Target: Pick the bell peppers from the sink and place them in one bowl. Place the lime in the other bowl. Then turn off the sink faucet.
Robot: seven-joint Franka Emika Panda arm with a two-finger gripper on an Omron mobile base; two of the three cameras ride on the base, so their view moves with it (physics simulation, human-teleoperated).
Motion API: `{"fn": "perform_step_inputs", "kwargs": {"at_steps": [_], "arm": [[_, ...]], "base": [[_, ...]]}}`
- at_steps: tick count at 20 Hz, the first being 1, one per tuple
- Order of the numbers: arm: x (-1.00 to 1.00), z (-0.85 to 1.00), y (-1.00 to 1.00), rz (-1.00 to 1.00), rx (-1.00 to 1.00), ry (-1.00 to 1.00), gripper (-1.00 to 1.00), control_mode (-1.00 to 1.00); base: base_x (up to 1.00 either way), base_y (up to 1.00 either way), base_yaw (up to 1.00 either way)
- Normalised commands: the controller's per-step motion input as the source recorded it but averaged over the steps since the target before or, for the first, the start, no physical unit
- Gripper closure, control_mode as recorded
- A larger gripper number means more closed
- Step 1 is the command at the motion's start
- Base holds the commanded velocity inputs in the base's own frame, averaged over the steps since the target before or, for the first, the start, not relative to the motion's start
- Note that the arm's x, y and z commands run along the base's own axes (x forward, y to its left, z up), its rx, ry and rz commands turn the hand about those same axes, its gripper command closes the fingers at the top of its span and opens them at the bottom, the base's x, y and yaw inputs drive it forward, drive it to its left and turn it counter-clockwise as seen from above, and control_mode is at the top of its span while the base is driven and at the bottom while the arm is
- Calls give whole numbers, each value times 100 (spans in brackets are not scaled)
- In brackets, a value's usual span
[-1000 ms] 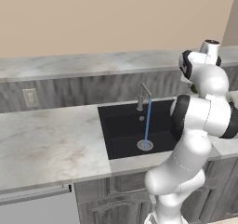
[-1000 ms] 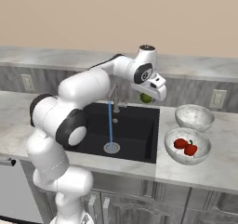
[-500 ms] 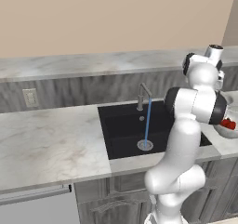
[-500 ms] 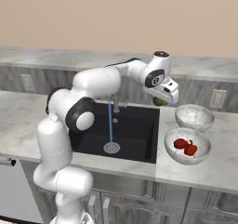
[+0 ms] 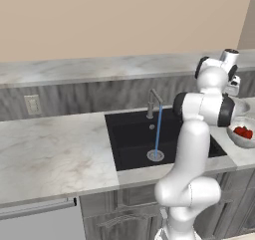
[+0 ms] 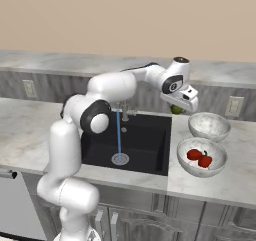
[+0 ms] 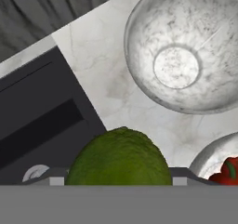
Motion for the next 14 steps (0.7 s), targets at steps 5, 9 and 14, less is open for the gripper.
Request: {"fn": "perform_step_inputs", "kwargs": {"at_steps": [5,9,14], "arm": [[17,-14,-28,0,0,4,100,-100],[18,-16,-29,0,0,3,100,-100],[18,-12,-28,0,0,2,100,-100]], "base": [[0,0,0],[0,0,0],[0,0,0]]}}
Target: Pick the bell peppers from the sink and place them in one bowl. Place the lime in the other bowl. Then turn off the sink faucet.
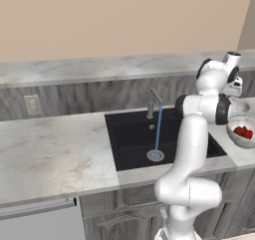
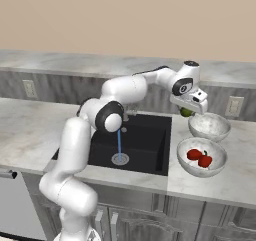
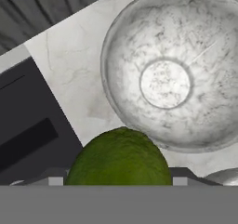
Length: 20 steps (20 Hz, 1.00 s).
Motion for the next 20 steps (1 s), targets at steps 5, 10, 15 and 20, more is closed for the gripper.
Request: {"fn": "perform_step_inputs", "kwargs": {"at_steps": [5,10,15,20], "arm": [[20,-16,-27,0,0,0,100,-100],[25,-31,-30,0,0,0,100,-100],[38,-43,-38,0,0,0,100,-100],[32,-26,-49,0,0,0,100,-100]], "base": [[0,0,0],[0,0,0],[0,0,0],[0,0,0]]}}
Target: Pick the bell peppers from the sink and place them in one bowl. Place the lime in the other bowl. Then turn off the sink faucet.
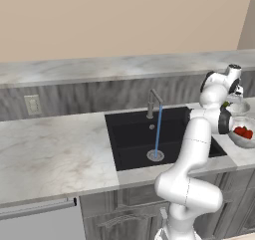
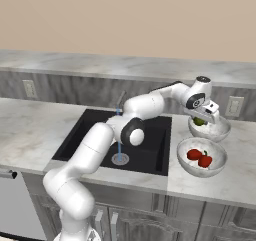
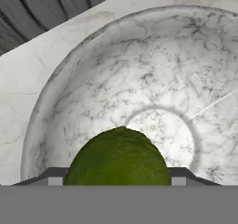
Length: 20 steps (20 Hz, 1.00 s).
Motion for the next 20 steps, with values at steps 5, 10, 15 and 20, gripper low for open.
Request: {"fn": "perform_step_inputs", "kwargs": {"at_steps": [5,10,15,20], "arm": [[-4,14,-37,0,0,0,-100,-100],[-18,48,-3,0,0,-1,-100,-100],[-27,-3,13,0,-3,-13,-100,-100],[-26,-5,4,0,-1,-23,-100,-100]], "base": [[0,0,0],[0,0,0],[0,0,0],[0,0,0]]}}
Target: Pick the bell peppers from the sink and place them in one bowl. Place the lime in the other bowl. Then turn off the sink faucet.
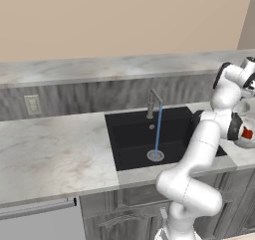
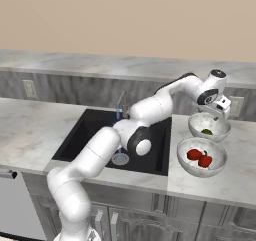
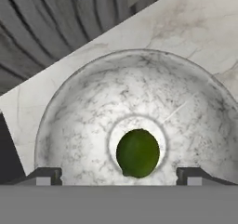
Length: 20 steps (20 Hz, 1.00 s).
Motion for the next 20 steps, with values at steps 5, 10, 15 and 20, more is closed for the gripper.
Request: {"fn": "perform_step_inputs", "kwargs": {"at_steps": [5,10,15,20], "arm": [[-62,6,31,1,-1,-45,-100,-100],[-85,56,63,0,-10,-48,-100,-100],[-83,59,97,0,-24,-33,-100,-100],[-50,86,87,2,-23,-4,-100,-100]], "base": [[0,0,0],[0,0,0],[0,0,0],[0,0,0]]}}
